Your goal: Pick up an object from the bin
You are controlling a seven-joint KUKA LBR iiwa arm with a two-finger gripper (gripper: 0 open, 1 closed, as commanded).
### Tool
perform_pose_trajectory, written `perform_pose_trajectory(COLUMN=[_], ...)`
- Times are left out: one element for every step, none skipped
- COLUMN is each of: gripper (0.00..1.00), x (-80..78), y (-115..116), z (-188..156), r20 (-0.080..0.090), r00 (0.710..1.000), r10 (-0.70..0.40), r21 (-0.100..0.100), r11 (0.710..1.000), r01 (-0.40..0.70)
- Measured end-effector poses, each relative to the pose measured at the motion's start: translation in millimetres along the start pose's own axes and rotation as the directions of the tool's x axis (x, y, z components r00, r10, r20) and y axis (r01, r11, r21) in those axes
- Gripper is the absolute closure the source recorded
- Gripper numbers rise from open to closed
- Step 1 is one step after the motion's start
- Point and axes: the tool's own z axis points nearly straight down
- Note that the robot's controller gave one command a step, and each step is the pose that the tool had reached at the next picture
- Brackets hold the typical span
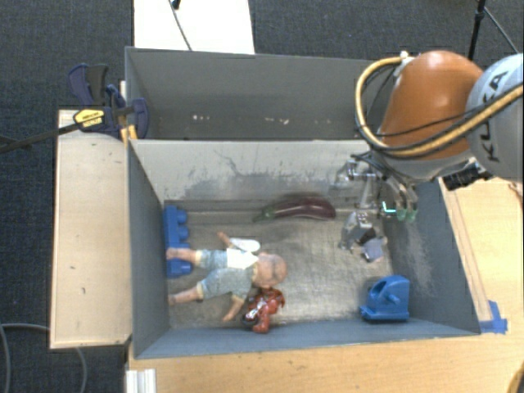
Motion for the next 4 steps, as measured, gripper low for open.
perform_pose_trajectory(gripper=[0.0,0.0,0.0,0.0], x=[-1.7,7.4,11.5,19.2], y=[0,55,39,43], z=[-4,31,41,48], r20=[0.008,0.01,0.005,0.005], r00=[1.0,0.997,0.992,0.986], r10=[0.0,-0.082,-0.129,-0.166], r21=[0.0,0.001,-0.004,0.006], r11=[1.0,0.997,0.992,0.986], r01=[0.0,0.082,0.129,0.166])
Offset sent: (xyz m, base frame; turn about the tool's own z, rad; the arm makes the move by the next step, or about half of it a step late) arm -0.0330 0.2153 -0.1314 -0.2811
